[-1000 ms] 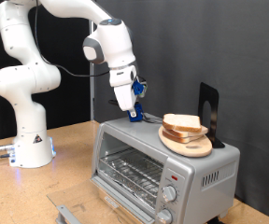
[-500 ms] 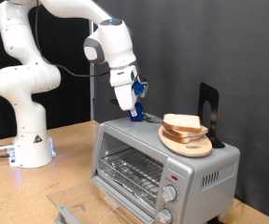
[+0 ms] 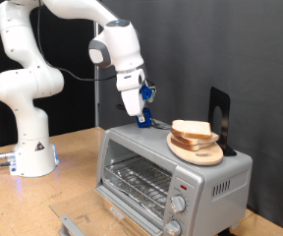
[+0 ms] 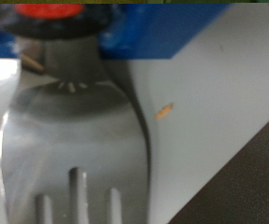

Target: Make a piece of toast with the oven

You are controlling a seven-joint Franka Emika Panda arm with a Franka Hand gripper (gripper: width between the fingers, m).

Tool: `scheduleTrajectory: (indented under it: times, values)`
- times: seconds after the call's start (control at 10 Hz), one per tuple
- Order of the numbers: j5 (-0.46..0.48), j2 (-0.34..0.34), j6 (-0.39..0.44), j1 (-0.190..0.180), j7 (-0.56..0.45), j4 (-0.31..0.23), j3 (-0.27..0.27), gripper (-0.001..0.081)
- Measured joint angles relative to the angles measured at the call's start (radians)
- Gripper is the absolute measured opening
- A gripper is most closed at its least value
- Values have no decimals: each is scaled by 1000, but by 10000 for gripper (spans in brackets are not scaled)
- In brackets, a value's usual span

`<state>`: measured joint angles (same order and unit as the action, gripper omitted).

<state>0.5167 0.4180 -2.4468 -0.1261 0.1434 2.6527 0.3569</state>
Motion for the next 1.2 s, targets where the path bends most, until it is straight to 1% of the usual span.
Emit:
scheduleTrajectory:
  times: [0.1,0.2,0.3,0.4,0.5,1.2]
  values:
    - [0,-4,0,0,2,0,1,366]
    - [0,-7,-1,0,2,0,2,531]
    - [0,-9,-5,0,3,0,3,654]
    - [0,-12,-8,0,3,0,5,654]
    - [0,-15,-12,0,3,0,6,678]
    - [8,-19,-32,-4,-3,1,8,682]
